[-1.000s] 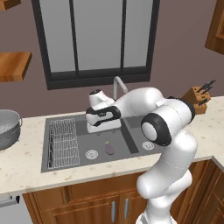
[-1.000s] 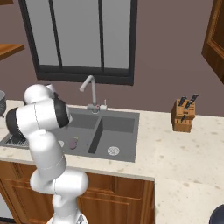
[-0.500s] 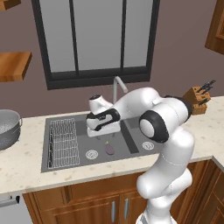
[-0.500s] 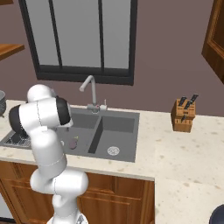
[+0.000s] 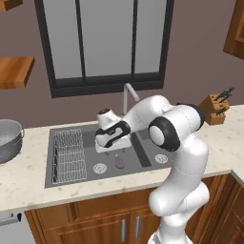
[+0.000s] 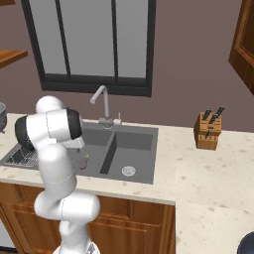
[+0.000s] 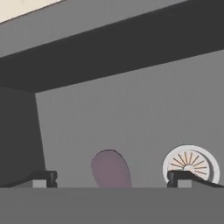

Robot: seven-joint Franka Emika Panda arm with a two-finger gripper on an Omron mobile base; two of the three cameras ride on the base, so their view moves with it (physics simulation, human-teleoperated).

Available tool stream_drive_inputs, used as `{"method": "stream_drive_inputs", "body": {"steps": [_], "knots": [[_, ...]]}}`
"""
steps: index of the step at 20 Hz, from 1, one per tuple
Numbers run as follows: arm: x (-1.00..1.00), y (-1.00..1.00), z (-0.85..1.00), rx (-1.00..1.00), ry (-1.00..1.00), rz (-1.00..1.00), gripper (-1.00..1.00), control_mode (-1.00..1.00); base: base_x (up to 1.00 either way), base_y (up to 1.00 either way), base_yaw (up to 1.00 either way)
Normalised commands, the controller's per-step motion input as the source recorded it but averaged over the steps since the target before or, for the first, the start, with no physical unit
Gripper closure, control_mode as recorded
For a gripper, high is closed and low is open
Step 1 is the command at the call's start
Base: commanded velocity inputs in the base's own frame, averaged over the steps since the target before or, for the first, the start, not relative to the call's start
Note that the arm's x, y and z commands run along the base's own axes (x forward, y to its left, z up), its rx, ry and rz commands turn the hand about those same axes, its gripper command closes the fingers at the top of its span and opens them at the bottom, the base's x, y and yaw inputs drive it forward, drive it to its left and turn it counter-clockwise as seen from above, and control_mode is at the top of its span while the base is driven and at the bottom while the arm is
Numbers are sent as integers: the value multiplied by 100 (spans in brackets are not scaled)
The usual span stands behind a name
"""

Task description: Turn on the sink faucet. Then move the eggplant from the counter to the sink. Turn off the sink. Move the vegetable from the sink to the pot next to the stove. Finally move the pot to the front left burner.

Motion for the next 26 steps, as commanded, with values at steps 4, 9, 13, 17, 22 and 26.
{"method": "stream_drive_inputs", "body": {"steps": [4,9,13,17,22,26], "knots": [[23,-3,-27,0,-5,0,-100,-100,0,0,0],[25,-2,-23,0,-2,0,-100,-100,0,0,0],[22,0,-22,0,0,0,-100,-100,0,0,0],[14,-1,-19,0,-1,0,-100,-100,0,0,0],[-4,-18,-2,0,-3,0,-100,-100,0,0,0],[-5,-26,-1,0,-4,0,-100,-100,0,0,0]]}}
